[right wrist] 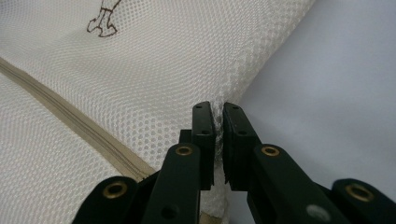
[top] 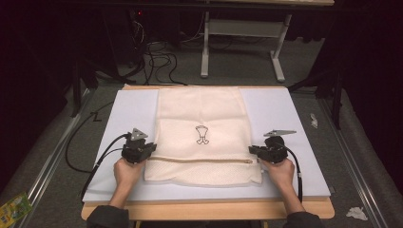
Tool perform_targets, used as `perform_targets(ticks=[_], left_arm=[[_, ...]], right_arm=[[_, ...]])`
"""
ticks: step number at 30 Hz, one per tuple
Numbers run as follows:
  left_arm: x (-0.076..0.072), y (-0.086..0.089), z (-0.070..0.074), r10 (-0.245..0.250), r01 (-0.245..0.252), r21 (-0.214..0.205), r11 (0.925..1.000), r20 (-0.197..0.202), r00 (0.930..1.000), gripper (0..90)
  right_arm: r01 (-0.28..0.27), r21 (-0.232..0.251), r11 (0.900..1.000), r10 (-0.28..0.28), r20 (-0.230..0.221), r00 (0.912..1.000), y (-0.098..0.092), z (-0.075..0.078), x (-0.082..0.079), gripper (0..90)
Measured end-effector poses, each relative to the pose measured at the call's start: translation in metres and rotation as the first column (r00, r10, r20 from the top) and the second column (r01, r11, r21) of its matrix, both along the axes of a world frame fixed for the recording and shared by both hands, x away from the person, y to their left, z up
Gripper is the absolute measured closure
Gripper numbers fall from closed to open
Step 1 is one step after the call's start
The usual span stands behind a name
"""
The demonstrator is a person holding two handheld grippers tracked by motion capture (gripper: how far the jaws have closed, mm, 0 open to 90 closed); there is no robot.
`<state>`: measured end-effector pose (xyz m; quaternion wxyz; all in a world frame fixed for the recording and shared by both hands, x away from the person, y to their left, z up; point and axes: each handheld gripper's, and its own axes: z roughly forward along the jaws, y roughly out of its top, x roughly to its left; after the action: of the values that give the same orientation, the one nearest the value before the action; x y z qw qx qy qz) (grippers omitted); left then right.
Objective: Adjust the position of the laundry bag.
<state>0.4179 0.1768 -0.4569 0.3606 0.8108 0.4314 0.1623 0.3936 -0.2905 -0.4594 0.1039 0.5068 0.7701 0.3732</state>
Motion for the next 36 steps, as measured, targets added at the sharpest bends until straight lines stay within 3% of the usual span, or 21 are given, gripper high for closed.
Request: perform_targets(ticks=[6,11,17,22,27,28,36], left_arm=[[0.0,-0.002,-0.005,0.004,-0.004,0.021,0.9998,-0.001,1.0,82.0],[0.0,-0.004,-0.008,0.013,-0.014,0.033,0.9993,0.009,0.9999,75.8],[-0.005,-0.007,-0.008,0.024,-0.026,0.037,0.999,0.051,0.9984,62.5],[-0.013,-0.008,-0.007,0.023,-0.028,0.042,0.9987,0.102,0.9946,57.1],[-0.02,-0.01,-0.004,0.017,-0.017,-0.002,0.9999,0.116,0.9931,52.2],[-0.023,-0.011,-0.003,-0.003,0.005,-0.011,0.9999,0.117,0.9932,50.8],[-0.032,-0.026,-0.003,-0.064,0.062,0.016,0.9979,0.128,0.9898,46.8]], right_arm=[[0.001,-0.014,0.9999,-0.001,0.0,1.0,0.001,-0.003,0.0,84.5],[0.01,-0.027,0.9996,-0.009,0.019,0.9998,0.001,-0.003,-0.002,80.4],[0.027,-0.032,0.9992,-0.026,0.024,0.9994,0.0,-0.005,-0.002,73.2],[0.047,-0.019,0.9987,-0.046,0.022,0.9987,-0.002,-0.005,-0.004,62.4],[0.059,-0.002,0.9982,-0.059,0.01,0.9982,-0.005,-0.005,-0.008,53.5],[0.067,0.004,0.9978,-0.067,0.016,0.9976,-0.006,-0.006,-0.009,50.9],[0.077,0.015,0.9969,-0.077,0.017,0.9969,-0.003,-0.004,-0.015,43.4]])
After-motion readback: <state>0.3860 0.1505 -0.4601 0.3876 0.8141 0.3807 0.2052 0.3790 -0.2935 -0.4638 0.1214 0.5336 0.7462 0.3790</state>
